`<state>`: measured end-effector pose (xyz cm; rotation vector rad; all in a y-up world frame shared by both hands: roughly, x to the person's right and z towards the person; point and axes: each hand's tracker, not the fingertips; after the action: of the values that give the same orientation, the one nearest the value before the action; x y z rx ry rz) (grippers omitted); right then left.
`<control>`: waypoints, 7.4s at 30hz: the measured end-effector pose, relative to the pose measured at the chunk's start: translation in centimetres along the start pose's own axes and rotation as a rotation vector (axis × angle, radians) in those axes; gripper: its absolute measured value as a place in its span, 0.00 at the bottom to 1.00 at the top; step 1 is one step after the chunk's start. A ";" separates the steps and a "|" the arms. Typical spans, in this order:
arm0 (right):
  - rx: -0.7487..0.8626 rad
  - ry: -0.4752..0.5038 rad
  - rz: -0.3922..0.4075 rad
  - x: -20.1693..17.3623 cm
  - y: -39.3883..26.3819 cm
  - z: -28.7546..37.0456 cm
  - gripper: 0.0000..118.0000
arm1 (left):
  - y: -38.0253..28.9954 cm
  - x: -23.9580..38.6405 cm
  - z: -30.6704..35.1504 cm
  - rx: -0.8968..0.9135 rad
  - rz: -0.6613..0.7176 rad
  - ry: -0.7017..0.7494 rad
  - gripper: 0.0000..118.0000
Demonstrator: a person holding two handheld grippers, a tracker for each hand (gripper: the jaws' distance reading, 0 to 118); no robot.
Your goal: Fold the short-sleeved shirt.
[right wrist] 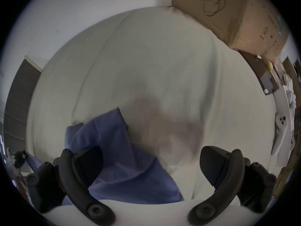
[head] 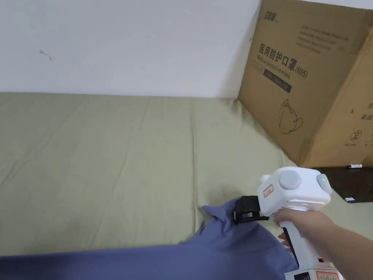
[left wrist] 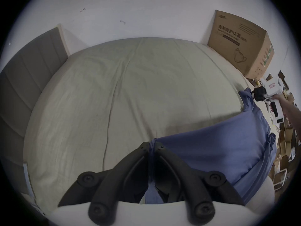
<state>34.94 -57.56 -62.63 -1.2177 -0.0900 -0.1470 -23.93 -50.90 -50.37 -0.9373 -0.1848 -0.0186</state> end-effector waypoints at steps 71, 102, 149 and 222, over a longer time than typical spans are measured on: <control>1.345 0.083 0.200 -15.3 -34.4 30.3 0.00 | -14.8 14.2 23.7 1.005 0.064 0.112 0.00; 0.904 0.182 0.345 -18.0 -33.0 25.6 0.00 | -18.7 -10.1 -3.0 -0.045 0.820 -1.200 1.00; 0.818 0.240 0.119 -6.5 -36.1 25.0 0.00 | -5.7 12.3 6.6 0.047 -0.145 -0.040 0.01; 0.664 0.302 0.161 -6.8 -36.6 25.3 0.00 | -3.7 18.0 1.6 -0.347 0.125 -0.507 0.17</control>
<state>22.59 -45.74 -20.96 -0.5272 0.2103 -0.1435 -6.77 -50.63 -43.53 -1.2874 -0.6058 0.3136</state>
